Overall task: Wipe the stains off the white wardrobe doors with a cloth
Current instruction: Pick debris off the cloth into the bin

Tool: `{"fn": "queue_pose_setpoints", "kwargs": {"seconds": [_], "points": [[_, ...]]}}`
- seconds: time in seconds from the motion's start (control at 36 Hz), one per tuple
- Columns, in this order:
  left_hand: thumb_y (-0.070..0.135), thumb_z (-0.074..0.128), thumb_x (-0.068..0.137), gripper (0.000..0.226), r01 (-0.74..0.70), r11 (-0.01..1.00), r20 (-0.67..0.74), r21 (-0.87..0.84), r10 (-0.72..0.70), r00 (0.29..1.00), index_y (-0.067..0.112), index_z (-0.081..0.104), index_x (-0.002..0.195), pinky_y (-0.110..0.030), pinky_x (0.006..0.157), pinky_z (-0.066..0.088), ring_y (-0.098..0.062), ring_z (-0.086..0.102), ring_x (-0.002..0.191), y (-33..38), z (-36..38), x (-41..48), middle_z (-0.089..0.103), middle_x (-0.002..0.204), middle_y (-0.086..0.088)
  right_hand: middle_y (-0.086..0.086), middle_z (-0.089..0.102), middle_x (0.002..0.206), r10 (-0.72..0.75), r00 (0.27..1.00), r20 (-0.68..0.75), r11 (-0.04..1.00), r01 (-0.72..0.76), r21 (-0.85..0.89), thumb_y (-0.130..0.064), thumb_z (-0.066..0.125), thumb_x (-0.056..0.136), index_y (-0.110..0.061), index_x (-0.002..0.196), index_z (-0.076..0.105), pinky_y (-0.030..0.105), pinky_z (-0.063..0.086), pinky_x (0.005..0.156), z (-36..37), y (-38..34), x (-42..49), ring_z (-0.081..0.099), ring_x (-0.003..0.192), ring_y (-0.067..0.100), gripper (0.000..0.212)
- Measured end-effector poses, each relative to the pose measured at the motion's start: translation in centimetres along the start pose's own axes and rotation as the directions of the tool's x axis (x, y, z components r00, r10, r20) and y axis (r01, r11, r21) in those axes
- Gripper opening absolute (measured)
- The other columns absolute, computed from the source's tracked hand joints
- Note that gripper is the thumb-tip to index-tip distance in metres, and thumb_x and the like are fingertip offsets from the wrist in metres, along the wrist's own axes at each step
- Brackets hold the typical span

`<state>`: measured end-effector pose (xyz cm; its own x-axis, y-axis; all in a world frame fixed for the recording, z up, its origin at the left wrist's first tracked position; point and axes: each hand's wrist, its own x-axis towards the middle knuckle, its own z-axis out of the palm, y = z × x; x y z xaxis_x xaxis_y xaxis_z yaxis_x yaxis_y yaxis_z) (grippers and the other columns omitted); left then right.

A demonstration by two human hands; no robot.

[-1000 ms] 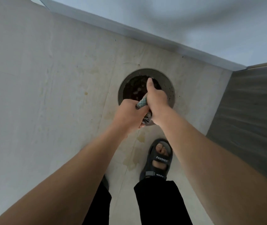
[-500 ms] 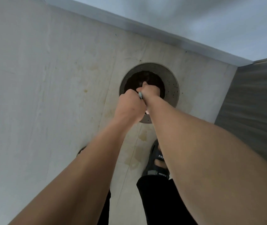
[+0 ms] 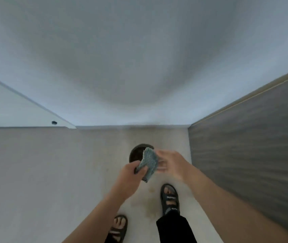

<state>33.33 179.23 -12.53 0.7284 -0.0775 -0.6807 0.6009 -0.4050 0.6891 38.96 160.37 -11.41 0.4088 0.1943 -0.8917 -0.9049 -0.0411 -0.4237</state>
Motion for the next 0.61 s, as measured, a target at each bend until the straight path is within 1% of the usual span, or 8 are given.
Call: {"fn": "queue_pose_setpoints", "kwargs": {"seconds": [0.06,0.17,0.25,0.33,0.42,0.44,0.5,0.61], "points": [[0.015,0.061,0.101,0.026,-0.103,0.993,0.066,0.055,0.099,0.993,0.005,0.060,0.078,-0.024,0.056,0.032,-0.002,0.041,0.053,5.3,-2.2,-5.3,0.049,0.063,0.008,0.011,0.074,0.103,-0.132,0.991,-0.026,0.989,0.129,-0.077,-0.015,0.070,0.095,-0.002,0.114,0.066,0.028,0.059,0.073,1.1,-2.7,-7.5,0.075,0.086,0.018,0.024],[0.018,0.068,0.097,0.017,-0.285,0.955,0.126,0.082,0.273,0.954,0.004,0.070,0.088,-0.027,0.062,0.046,-0.005,0.057,0.062,14.0,-5.7,-15.7,0.065,0.069,0.000,0.013,0.070,0.105,-0.366,0.916,-0.166,0.926,0.340,-0.165,0.003,0.072,0.089,-0.004,0.108,0.063,0.030,0.059,0.077,3.2,-6.4,-23.7,0.072,0.092,0.020,0.022],[0.040,0.072,0.089,0.023,-0.414,0.900,0.201,0.139,0.383,0.901,0.018,0.076,0.095,-0.037,0.076,0.055,-0.011,0.068,0.081,20.1,-6.8,-22.5,0.074,0.088,0.002,0.016,0.072,0.110,-0.519,0.837,-0.173,0.852,0.491,-0.182,-0.009,0.083,0.078,-0.015,0.102,0.069,0.040,0.059,0.087,4.4,-7.2,-35.3,0.071,0.101,0.027,0.028],[0.054,0.073,0.079,0.023,-0.636,0.735,0.220,0.234,0.597,0.771,0.036,0.075,0.093,-0.021,0.089,0.047,0.005,0.056,0.104,26.1,-5.9,-29.9,0.065,0.104,0.020,0.011,0.075,0.108,-0.632,0.740,-0.231,0.774,0.586,-0.238,-0.021,0.085,0.073,-0.025,0.103,0.073,0.045,0.060,0.088,4.4,-5.8,-46.2,0.072,0.102,0.030,0.032],[0.036,0.077,0.086,0.013,-0.713,0.681,0.311,0.168,0.649,0.694,0.026,0.069,0.088,-0.027,0.082,0.055,-0.004,0.066,0.089,29.7,-4.3,-35.6,0.072,0.092,0.010,0.006,0.076,0.105,-0.682,0.669,-0.296,0.730,0.649,-0.216,-0.019,0.084,0.072,-0.022,0.106,0.074,0.036,0.053,0.079,3.6,-3.5,-53.1,0.070,0.092,0.021,0.035],[0.027,0.078,0.089,0.009,-0.727,0.674,0.360,0.127,0.652,0.667,0.023,0.070,0.087,-0.031,0.076,0.058,-0.008,0.069,0.082,30.7,-3.0,-38.0,0.074,0.087,0.005,0.008,0.076,0.106,-0.684,0.653,-0.326,0.723,0.666,-0.183,-0.014,0.084,0.075,-0.018,0.107,0.074,0.033,0.052,0.079,2.9,-1.7,-55.6,0.069,0.093,0.020,0.034],[0.012,0.076,0.092,0.010,-0.755,0.651,0.409,0.079,0.670,0.620,0.019,0.071,0.087,-0.027,0.069,0.055,-0.010,0.070,0.078,31.5,-0.7,-40.6,0.075,0.082,0.003,0.008,0.074,0.108,-0.681,0.648,-0.341,0.713,0.692,-0.110,-0.009,0.082,0.081,-0.015,0.111,0.073,0.030,0.051,0.083,1.9,1.3,-58.8,0.067,0.098,0.019,0.033],[0.003,0.072,0.093,0.012,-0.794,0.607,0.473,0.015,0.696,0.541,0.013,0.067,0.088,-0.027,0.070,0.053,-0.009,0.066,0.076,31.7,6.5,-46.4,0.072,0.079,-0.001,0.009,0.070,0.123,-0.669,0.649,-0.362,0.707,0.706,-0.040,-0.037,0.075,0.089,-0.023,0.128,0.066,0.044,0.053,0.093,0.0,9.7,-64.6,0.067,0.113,0.028,0.043]]}}
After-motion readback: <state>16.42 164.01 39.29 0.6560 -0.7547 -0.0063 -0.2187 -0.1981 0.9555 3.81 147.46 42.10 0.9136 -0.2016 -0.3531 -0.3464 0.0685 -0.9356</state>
